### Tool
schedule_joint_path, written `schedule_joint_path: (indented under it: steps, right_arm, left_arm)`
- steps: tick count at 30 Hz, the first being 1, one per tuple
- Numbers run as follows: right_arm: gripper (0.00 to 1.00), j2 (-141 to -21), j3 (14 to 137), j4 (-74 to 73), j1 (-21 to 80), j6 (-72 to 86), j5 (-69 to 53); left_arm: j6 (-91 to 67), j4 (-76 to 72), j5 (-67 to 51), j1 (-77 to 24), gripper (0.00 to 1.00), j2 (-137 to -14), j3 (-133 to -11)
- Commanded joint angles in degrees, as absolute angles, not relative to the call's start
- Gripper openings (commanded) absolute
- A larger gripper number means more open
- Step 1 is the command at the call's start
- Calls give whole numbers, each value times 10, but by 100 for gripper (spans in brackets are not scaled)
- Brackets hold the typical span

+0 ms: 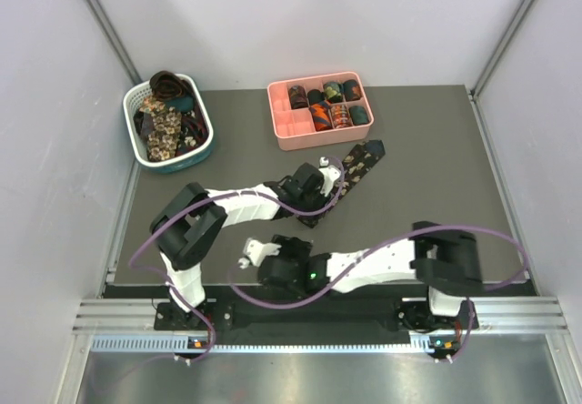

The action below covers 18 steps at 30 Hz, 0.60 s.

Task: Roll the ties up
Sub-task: Roll the tie

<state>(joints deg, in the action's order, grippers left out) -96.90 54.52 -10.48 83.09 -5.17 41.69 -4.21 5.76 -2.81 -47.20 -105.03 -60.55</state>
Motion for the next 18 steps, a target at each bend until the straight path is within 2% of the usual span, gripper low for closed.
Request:
schedule_joint_path:
  steps: [1,4,18]
  right_arm:
    - [52,-1034,617,-115,851,-126,536]
    - [59,-1073,635,-91,851,-172,565]
    - [59,-1182,693,-109,787,-191,608]
  left_arm:
    - [-76,206,-63,-490,18,-1098,-591]
    - [-81,225,-66,-491,18,-1103,-603]
    - [-97,358,-79,-493,16,-1141,-690]
